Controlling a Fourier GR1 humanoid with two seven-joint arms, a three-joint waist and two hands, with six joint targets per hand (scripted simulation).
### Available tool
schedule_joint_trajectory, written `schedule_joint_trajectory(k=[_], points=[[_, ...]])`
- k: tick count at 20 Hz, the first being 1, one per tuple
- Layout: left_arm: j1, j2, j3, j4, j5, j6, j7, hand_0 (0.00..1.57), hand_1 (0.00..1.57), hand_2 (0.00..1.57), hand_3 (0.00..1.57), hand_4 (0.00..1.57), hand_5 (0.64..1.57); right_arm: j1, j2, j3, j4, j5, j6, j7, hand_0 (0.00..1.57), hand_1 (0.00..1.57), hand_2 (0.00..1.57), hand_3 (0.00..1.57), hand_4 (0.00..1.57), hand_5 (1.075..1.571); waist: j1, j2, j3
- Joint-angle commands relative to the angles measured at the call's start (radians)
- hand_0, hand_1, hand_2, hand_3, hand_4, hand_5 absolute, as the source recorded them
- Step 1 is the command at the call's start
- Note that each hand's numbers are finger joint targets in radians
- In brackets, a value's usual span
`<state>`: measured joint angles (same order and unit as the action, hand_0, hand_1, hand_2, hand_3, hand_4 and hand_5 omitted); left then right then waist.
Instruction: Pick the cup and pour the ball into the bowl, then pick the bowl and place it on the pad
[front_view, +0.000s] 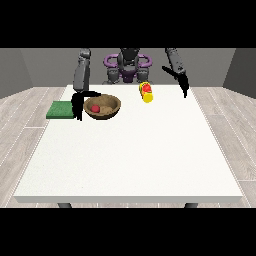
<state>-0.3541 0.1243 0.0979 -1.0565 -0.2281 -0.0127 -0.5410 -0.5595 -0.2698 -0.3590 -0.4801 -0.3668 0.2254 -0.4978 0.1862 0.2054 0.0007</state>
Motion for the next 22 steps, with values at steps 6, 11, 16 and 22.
schedule_joint_trajectory(k=[6, 11, 16, 22], points=[[-0.006, 0.027, 0.008, -0.081, 0.007, -0.003, 0.013, 0.0, 0.0, 0.0, 0.0, 0.0, 0.696, -0.06, 0.07, -0.005, 0.057, -0.009, -0.065, -0.061, 0.0, 0.0, 0.0, 0.0, 0.0, 1.569, 0.02, 0.072, -0.0002], [-0.061, 0.037, -0.028, -0.129, 0.005, -0.052, 0.005, 0.0, 0.0, 0.0, 0.0, 0.0, 0.701, 0.046, -0.041, 0.112, 0.119, 0.168, -0.229, 0.02, 1.57, 1.57, 1.57, 1.57, 1.01, 1.532, 0.125, 0.156, -0.0043], [-0.109, 0.035, -0.065, -0.167, -0.01, -0.072, -0.008, 0.0, 0.0, 0.0, 0.0, 0.0, 0.711, 0.164, -0.162, 0.201, 0.069, 0.333, -0.442, -0.087, 1.57, 1.57, 1.57, 1.57, 1.3, 1.565, 0.216, 0.25, -0.0116], [-0.128, 0.003, -0.104, -0.161, -0.019, -0.086, 0.009, 0.0, 0.0, 0.0, 0.0, 0.0, 0.714, 0.207, -0.282, 0.192, 0.008, 0.359, -0.547, 0.041, 1.57, 1.57, 1.57, 1.57, 1.27, 1.571, 0.29, 0.206, -0.0129]])
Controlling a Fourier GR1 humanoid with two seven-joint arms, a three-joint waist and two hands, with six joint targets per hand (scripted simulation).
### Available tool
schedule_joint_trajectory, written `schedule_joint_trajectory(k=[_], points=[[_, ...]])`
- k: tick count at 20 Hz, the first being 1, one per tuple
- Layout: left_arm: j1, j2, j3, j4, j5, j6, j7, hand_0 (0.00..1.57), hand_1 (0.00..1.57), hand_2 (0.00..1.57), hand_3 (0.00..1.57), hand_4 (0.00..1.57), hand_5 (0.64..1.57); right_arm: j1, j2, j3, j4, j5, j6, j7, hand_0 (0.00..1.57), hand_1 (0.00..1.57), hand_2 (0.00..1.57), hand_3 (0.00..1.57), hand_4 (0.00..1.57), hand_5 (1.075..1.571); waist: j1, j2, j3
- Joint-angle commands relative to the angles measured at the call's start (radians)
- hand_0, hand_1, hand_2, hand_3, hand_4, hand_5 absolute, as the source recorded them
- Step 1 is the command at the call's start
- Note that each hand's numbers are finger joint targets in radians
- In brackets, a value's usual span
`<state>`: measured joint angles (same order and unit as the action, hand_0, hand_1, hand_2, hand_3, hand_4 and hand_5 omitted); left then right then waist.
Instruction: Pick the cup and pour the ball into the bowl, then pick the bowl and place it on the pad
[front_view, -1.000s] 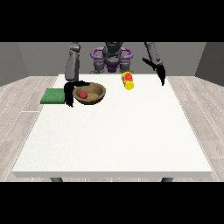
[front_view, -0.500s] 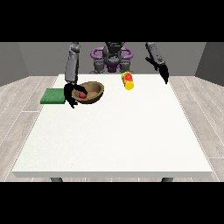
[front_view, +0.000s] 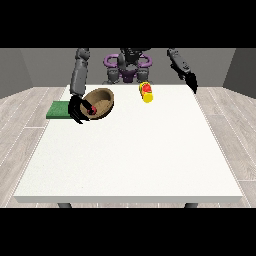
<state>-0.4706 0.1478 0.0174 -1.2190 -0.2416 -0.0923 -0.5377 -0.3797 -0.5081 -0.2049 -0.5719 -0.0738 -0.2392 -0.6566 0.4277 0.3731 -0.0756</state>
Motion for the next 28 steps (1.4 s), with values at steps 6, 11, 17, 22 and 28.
schedule_joint_trajectory(k=[6, 11, 17, 22, 28], points=[[0.004, -0.042, -0.026, 0.074, 0.0, -0.015, 0.032, 0.0, 0.0, 0.0, 0.0, 0.0, 0.712, 0.004, -0.1, 0.067, 0.057, 0.065, -0.038, 0.452, 1.57, 1.57, 1.57, 1.57, 1.15, 1.571, 0.05, -0.084, 0.0672], [0.013, -0.015, 0.049, 0.211, 0.027, -0.006, 0.019, 0.0, 0.0, 0.0, 0.0, 0.0, 0.724, -0.023, -0.222, 0.189, -0.029, 0.159, 0.092, 0.671, 1.57, 1.57, 1.57, 1.57, 1.29, 1.562, -0.061, -0.202, 0.0685], [0.114, -0.051, 0.06, 0.278, 0.022, 0.046, -0.002, 0.0, 0.0, 0.0, 0.0, 0.0, 0.732, -0.066, -0.431, 0.326, -0.156, 0.306, 0.266, 0.761, 1.57, 1.57, 1.57, 1.57, 1.57, 1.561, -0.148, -0.345, 0.0708], [0.137, 0.039, 0.159, 0.34, 0.065, 0.049, -0.092, 0.0, 0.0, 0.0, 0.0, 0.0, 0.717, -0.15, -0.438, 0.322, -0.257, 0.323, 0.375, 0.807, 1.57, 1.57, 1.57, 1.57, 1.57, 1.523, -0.262, -0.308, 0.0742], [0.146, 0.165, 0.285, 0.373, 0.157, -0.005, -0.203, 0.0, 0.0, 0.0, 0.0, 0.0, 0.67, -0.097, -0.35, 0.281, -0.245, 0.366, 0.245, 0.73, 1.57, 1.57, 1.57, 1.47, 1.57, 1.534, -0.308, -0.231, 0.0752]])
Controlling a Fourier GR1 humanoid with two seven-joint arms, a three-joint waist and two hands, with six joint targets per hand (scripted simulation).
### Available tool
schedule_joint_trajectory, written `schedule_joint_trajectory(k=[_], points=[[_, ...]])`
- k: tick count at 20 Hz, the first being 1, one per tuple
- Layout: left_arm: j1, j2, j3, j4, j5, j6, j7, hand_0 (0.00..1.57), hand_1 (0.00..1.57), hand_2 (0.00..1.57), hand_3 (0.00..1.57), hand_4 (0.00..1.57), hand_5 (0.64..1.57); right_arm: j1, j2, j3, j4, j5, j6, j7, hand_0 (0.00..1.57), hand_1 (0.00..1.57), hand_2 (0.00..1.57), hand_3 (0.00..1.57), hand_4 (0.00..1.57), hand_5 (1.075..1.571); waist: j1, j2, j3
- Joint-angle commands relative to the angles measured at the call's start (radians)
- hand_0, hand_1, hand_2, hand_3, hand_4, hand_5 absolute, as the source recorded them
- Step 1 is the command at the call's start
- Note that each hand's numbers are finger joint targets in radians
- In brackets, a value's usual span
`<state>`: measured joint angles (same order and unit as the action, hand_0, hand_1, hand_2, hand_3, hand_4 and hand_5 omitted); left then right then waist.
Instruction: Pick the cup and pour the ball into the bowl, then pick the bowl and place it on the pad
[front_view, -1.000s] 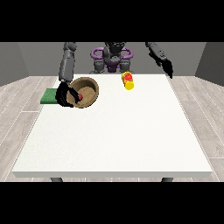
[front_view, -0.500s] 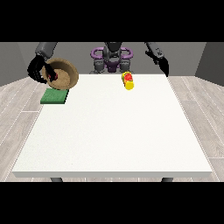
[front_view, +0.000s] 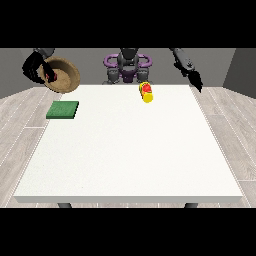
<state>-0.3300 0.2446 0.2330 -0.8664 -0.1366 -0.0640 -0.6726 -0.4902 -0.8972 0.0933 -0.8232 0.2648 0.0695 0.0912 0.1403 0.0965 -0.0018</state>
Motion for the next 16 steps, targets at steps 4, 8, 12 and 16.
schedule_joint_trajectory(k=[4, 8, 12, 16], points=[[-0.066, 0.119, 0.132, 0.044, 0.099, -0.051, -0.179, 0.0, 0.0, 0.0, 0.0, 0.46, 1.136, -0.046, 0.026, -0.111, 0.076, 0.003, -0.16, -0.102, 1.57, 1.57, 1.57, 1.54, 1.53, 1.569, -0.011, 0.251, 0.0015], [-0.095, 0.193, 0.162, -0.037, 0.17, -0.154, -0.102, 0.0, 0.0, 0.0, 0.0, 0.88, 1.175, -0.037, 0.068, -0.152, 0.209, 0.013, -0.241, -0.197, 1.57, 1.57, 1.57, 1.57, 1.4, 1.562, 0.039, 0.273, 0.0038], [-0.043, 0.174, 0.179, -0.101, 0.2, -0.153, -0.149, 0.0, 0.0, 0.0, 0.0, 0.89, 1.183, -0.066, 0.085, -0.263, 0.316, -0.073, -0.266, -0.324, 1.57, 1.57, 1.57, 1.57, 1.32, 1.554, 0.028, 0.37, 0.0059], [0.012, 0.239, 0.209, -0.098, 0.223, -0.208, -0.12, 0.0, 0.0, 0.0, 0.0, 0.87, 1.176, -0.047, 0.166, -0.319, 0.354, -0.157, -0.219, -0.277, 1.57, 1.57, 1.57, 1.13, 0.8, 1.385, 0.027, 0.294, 0.0049]])
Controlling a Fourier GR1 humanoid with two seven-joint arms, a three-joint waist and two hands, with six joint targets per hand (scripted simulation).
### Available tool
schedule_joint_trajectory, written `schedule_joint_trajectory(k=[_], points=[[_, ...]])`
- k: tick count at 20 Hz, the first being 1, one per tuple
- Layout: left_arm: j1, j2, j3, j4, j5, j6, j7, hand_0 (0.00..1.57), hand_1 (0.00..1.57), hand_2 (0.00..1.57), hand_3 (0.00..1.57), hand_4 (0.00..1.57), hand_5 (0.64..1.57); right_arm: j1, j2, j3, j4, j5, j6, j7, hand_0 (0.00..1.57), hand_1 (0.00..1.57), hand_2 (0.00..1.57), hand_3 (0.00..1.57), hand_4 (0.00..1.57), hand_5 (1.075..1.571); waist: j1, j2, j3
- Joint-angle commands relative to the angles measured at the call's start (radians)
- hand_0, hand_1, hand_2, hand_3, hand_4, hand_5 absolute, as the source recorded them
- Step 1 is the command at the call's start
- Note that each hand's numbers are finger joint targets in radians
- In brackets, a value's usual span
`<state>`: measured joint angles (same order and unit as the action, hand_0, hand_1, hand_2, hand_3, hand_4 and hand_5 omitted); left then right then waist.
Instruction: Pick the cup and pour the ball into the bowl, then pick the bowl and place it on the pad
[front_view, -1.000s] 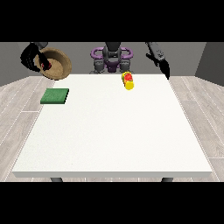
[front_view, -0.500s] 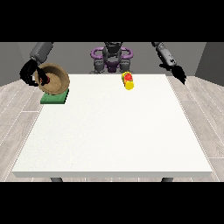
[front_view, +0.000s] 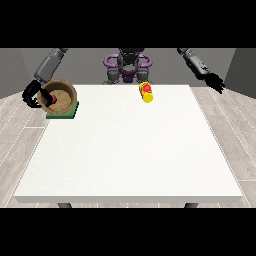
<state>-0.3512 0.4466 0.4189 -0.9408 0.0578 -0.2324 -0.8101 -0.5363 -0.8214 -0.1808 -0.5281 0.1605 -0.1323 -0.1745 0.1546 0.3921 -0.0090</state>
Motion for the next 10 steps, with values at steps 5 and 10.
schedule_joint_trajectory(k=[5, 10], points=[[0.034, 0.003, 0.017, -0.045, 0.034, -0.015, 0.009, 0.0, 0.0, 0.0, 0.0, 0.86, 1.179, -0.1, 0.032, -0.173, 0.117, -0.175, 0.063, 0.071, 1.26, 1.26, 1.26, 0.91, 0.2, 1.389, -0.011, 0.026, 0.011], [0.093, 0.026, 0.042, -0.079, 0.061, -0.034, 0.017, 0.0, 0.0, 0.0, 0.0, 0.86, 1.168, -0.124, -0.064, -0.211, 0.153, -0.196, 0.12, 0.076, 0.0, 0.0, 0.58, 0.0, 0.0, 1.246, -0.013, -0.012, 0.0102]])
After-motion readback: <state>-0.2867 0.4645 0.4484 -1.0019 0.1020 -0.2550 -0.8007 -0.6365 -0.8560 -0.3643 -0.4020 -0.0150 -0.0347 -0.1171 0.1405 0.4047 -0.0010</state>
